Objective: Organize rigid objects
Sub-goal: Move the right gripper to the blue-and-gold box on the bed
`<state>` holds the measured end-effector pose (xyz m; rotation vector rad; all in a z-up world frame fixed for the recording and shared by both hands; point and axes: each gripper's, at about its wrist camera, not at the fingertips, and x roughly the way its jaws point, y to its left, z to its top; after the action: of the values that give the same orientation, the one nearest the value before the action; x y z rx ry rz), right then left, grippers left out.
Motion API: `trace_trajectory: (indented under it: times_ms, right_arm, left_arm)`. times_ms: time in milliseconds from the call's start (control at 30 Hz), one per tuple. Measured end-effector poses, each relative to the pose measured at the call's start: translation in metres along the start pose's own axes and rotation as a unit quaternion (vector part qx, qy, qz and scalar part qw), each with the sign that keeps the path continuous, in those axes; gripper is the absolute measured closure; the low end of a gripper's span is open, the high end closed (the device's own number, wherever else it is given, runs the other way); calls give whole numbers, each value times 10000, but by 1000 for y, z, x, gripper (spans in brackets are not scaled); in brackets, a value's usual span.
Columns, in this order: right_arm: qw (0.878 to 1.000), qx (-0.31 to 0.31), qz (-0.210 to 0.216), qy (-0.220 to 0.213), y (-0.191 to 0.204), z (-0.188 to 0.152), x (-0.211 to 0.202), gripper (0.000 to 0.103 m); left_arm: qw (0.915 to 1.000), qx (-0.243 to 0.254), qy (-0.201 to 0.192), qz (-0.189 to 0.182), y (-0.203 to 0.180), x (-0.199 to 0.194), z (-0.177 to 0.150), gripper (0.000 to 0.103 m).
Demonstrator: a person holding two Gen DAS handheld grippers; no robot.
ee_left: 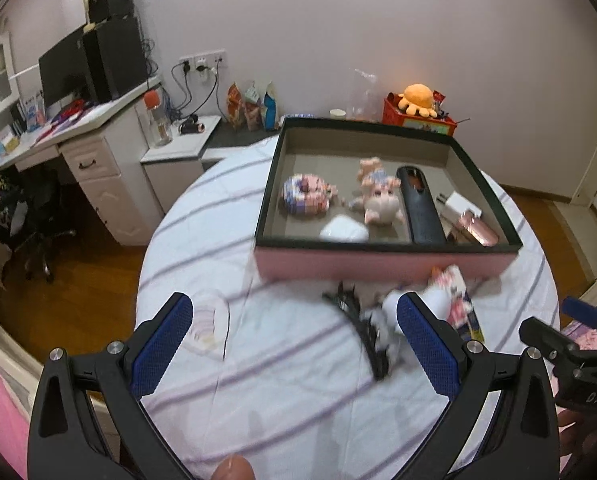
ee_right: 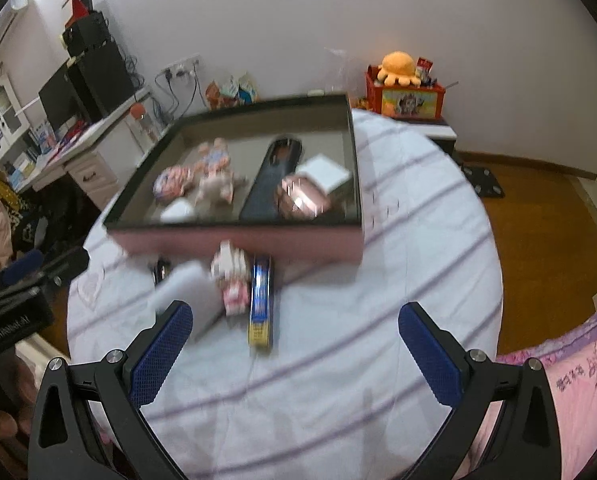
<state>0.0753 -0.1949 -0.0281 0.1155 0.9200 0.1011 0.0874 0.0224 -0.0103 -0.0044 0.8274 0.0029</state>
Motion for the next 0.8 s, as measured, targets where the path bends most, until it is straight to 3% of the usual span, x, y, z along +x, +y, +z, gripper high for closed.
trace_trajectory:
  times_ms: [300,800]
  right_arm:
    - [10000,-56,9,50,5,-21,-9,0]
    - [9999,-41,-102,53,4,-23,-1,0]
  left_arm:
    - [10000,-39,66,35,3,-15,-26,0]
    - [9999,-94,48,42,2,-17,-28,0]
